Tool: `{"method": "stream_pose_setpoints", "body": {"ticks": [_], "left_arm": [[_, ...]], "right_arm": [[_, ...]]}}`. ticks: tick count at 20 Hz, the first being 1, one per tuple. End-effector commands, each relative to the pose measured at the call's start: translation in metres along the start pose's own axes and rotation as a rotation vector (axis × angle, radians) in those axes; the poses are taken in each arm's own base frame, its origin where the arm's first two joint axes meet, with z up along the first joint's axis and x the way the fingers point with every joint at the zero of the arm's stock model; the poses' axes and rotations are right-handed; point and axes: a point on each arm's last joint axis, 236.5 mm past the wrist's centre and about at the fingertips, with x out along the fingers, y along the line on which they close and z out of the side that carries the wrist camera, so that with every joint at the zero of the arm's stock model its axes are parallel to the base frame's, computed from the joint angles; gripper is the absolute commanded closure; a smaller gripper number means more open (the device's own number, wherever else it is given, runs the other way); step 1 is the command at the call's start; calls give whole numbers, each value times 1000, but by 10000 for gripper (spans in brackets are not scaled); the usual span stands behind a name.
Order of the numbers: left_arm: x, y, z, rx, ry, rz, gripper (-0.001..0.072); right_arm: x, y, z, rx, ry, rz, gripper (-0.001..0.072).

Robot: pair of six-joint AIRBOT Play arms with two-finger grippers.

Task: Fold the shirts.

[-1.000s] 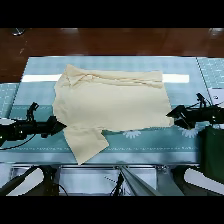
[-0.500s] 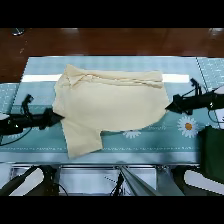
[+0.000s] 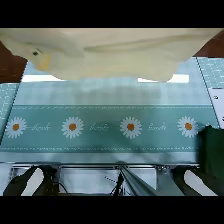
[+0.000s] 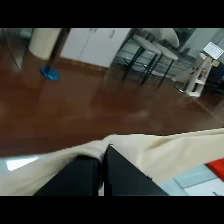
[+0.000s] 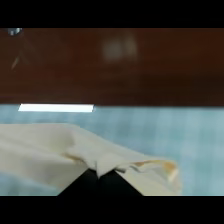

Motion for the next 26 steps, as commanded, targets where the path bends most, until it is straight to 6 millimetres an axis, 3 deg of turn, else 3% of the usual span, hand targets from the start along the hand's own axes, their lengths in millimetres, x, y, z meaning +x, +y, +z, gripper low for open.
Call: {"method": "stream_pose_setpoints", "body": {"ticks": [1,4,7,11,14,16,19,23,26], "left_arm": [[-62,-74,78,324,-167,165,685],[-116,-97,99,487,-245,381,685],[-155,-110,94,578,-262,502,685],[-182,-103,70,563,-173,536,685],[-174,-76,43,542,-36,545,684],[-154,-47,15,481,63,550,684],[-113,10,-54,365,266,546,685],[-41,93,-145,172,435,528,685],[19,136,-190,-9,482,481,685]], "right_arm": [[-119,64,48,-177,-288,-80,693],[-181,88,36,-227,-373,-157,693],[-214,108,5,-237,-358,-175,693],[-220,96,-34,-209,-229,-241,693],[-210,81,-46,-175,-164,-266,693],[-186,67,-59,-134,-87,-252,693],[-130,37,-92,-43,59,-209,693],[-39,-22,-138,101,170,-189,693],[37,-63,-173,226,274,-143,693]]}}
